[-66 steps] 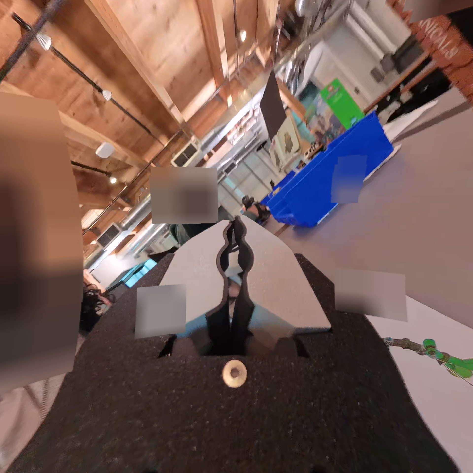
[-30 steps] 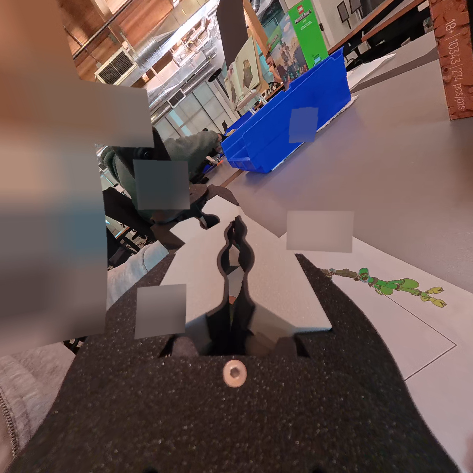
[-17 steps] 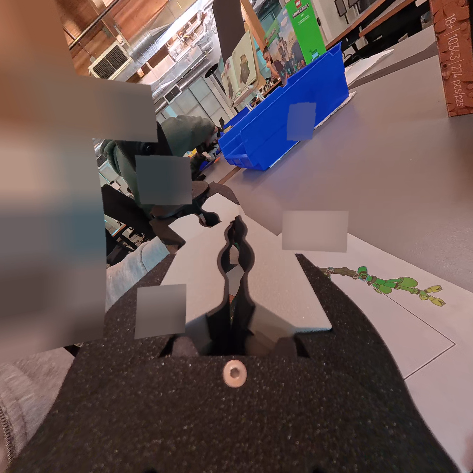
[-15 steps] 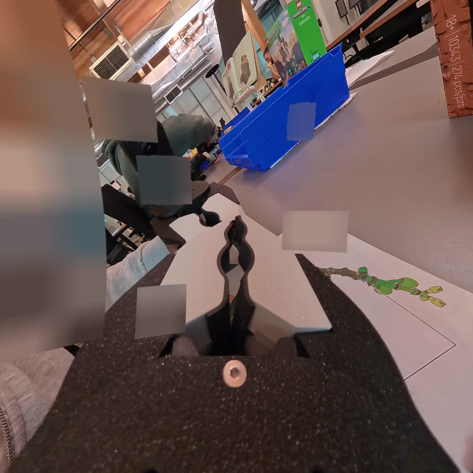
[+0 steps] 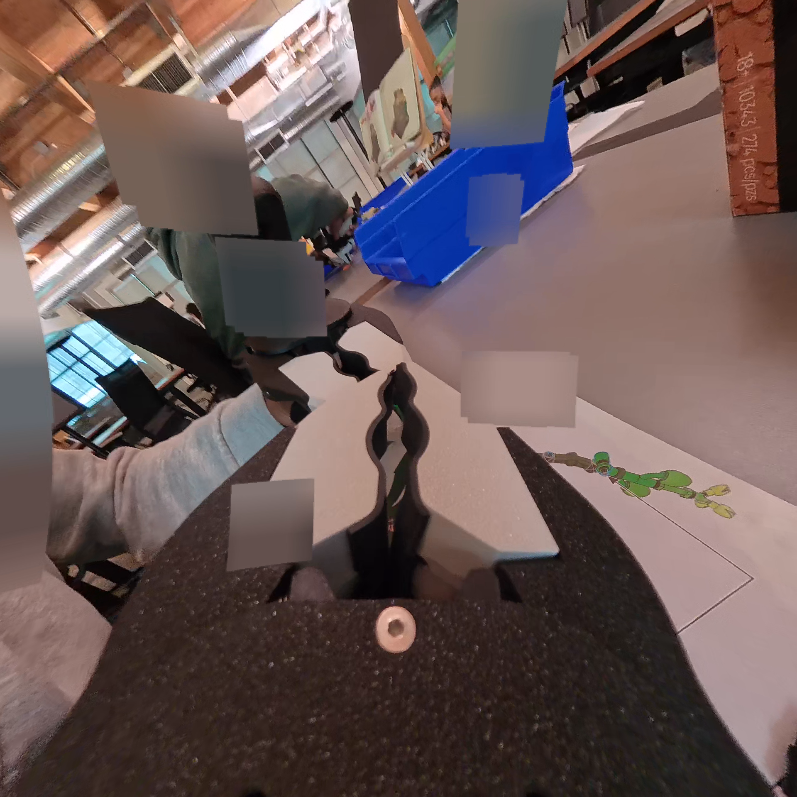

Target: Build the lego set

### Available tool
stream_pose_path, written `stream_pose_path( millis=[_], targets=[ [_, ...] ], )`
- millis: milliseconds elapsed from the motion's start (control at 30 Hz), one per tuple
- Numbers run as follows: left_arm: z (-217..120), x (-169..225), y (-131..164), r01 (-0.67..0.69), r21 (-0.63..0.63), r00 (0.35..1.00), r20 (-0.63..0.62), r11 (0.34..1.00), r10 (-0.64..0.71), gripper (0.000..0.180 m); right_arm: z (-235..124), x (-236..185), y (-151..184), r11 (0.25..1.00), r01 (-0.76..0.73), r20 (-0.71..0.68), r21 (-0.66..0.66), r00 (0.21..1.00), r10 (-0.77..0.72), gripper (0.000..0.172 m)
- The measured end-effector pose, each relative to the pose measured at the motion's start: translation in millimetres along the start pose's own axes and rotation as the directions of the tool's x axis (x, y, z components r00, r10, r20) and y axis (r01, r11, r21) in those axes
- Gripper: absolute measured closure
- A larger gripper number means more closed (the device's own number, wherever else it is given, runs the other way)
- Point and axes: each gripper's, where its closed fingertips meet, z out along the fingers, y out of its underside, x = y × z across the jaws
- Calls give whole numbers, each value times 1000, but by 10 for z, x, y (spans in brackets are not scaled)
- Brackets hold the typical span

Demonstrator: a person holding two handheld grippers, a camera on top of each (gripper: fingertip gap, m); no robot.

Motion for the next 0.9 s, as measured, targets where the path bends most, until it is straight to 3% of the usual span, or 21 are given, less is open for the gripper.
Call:
stream_pose_path(
  millis=[33,600,900],
  targets=[
    [-3,-11,27,-15,-22,1000,9,1000,15,178,22,1,19,1000,10,-16,-22,1000,-10,172],
    [10,-75,154,-181,-133,976,98,974,195,178,32,80,120,994,-30,-66,-102,998,23,172],
    [2,-64,115,-138,-96,986,79,986,146,178,17,61,91,997,-19,-47,-74,999,15,171]
  ],
)
